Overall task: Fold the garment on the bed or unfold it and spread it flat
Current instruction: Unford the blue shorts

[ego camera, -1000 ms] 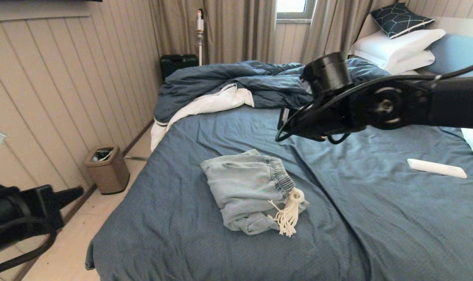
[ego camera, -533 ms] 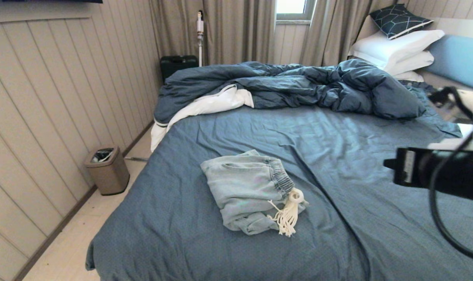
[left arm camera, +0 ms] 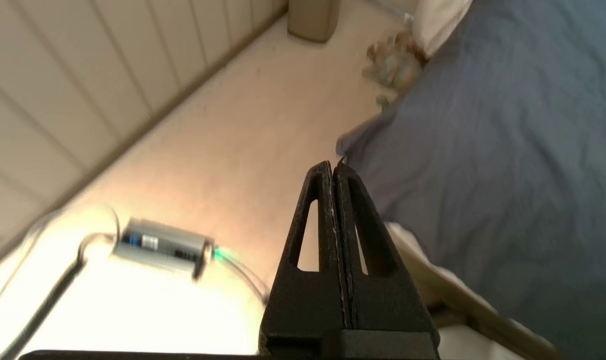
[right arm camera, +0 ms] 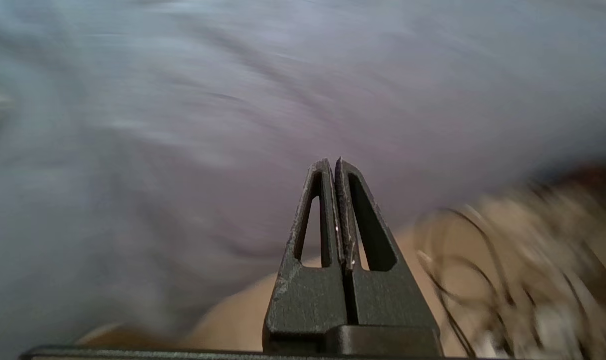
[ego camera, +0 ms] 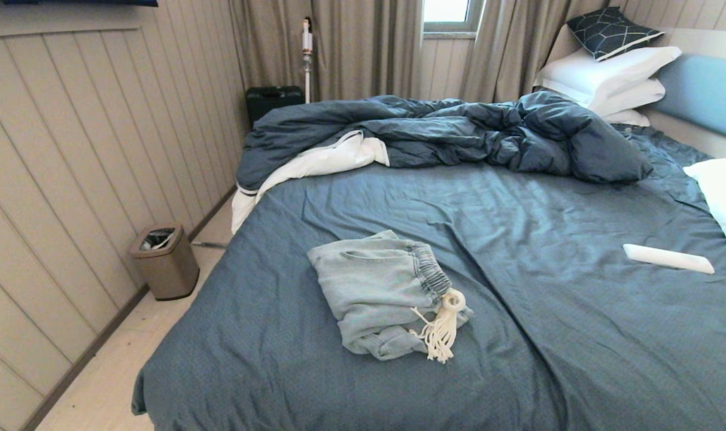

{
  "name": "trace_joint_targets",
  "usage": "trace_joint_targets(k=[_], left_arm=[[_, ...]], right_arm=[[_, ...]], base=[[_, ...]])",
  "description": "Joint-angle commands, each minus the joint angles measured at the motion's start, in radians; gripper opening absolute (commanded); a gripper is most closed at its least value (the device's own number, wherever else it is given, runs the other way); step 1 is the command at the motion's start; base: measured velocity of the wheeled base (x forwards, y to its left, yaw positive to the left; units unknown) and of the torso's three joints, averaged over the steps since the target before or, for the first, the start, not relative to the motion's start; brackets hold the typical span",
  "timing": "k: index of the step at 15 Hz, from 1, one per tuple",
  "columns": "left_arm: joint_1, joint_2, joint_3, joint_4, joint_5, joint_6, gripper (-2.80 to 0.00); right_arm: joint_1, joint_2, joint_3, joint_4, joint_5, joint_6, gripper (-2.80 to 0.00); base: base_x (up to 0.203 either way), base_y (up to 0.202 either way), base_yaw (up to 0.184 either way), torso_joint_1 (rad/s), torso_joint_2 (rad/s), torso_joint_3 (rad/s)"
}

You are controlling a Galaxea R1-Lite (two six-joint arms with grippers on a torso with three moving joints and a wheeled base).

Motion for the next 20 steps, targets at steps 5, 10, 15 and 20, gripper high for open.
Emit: trace_joint_targets(k=[5,10,15,20], left_arm=[[0.0,-0.221,0.186,-0.07,-0.012,0.128,-2.8],[0.0,-0.224,0.301,-0.222,-0.253,0.176,-2.8],[-0.001,-0.225,0.402,-0.43,-0.441,0.301,-2.8],[-0.004,-0.224,0.485,-0.612,-0.432,0.309,-2.8]], right_arm=[[-0.25,-0.294,0.311,-0.2,0.021,-0.105,-2.8],[-0.203,-0.476,0.341,-0.224,0.373,-0.182,-2.8],[-0.2,-0.572,0.388,-0.198,0.674,-0.283,-2.8],[-0.199,-0.571,0.403,-0.248,0.655,-0.236,-2.8]], base=[[0.0,0.0,0.0,0.0,0.0,0.0],[0.0,0.0,0.0,0.0,0.0,0.0],[0.0,0.0,0.0,0.0,0.0,0.0],[0.0,0.0,0.0,0.0,0.0,0.0]])
